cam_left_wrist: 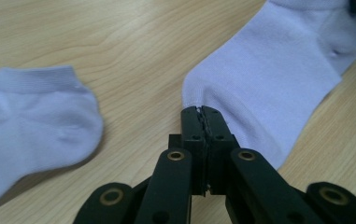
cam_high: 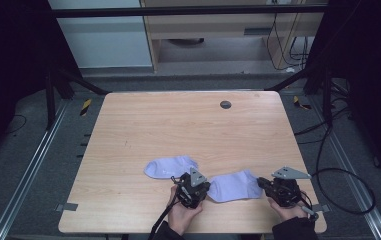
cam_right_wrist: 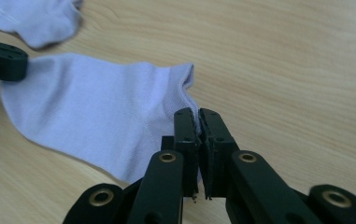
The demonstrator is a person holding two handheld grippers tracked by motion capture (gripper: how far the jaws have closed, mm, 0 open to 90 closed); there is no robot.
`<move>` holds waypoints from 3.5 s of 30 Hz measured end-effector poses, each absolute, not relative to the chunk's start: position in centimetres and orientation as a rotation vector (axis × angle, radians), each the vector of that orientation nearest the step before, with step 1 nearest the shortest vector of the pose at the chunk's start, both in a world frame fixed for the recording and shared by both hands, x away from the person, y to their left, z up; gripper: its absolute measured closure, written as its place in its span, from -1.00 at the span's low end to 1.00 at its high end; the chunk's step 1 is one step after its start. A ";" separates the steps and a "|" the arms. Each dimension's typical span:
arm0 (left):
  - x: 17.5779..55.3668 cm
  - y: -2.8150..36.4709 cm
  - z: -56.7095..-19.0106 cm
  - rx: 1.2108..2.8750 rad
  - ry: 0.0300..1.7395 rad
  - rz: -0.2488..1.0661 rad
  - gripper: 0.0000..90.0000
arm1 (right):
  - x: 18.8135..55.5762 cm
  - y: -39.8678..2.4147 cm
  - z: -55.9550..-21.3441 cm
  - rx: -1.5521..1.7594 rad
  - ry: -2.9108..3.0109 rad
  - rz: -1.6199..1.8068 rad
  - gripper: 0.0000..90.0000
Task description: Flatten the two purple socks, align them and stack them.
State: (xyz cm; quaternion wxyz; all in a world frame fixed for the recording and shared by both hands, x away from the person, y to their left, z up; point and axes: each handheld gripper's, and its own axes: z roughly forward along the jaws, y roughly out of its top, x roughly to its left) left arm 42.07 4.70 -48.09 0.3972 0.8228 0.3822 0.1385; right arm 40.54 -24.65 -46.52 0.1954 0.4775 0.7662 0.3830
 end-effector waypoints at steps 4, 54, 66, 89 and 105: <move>42.0 6.1 -47.5 2.058 0.977 0.344 0.96 | 40.0 -23.9 -45.6 1.304 2.139 1.121 0.93; 41.2 14.6 -47.9 2.014 1.106 0.429 0.45 | 40.4 -17.7 -47.9 1.293 2.271 1.173 0.65; 43.1 17.7 -46.5 1.885 1.190 0.484 0.30 | 42.1 -17.2 -46.4 1.264 2.173 1.286 0.48; 46.2 21.0 -47.6 1.836 1.273 0.546 0.24 | 47.1 -11.0 -46.4 1.264 2.145 1.284 0.26; 47.7 21.8 -49.5 1.897 1.338 0.543 0.40 | 49.5 -7.2 -48.4 1.274 2.214 1.171 0.32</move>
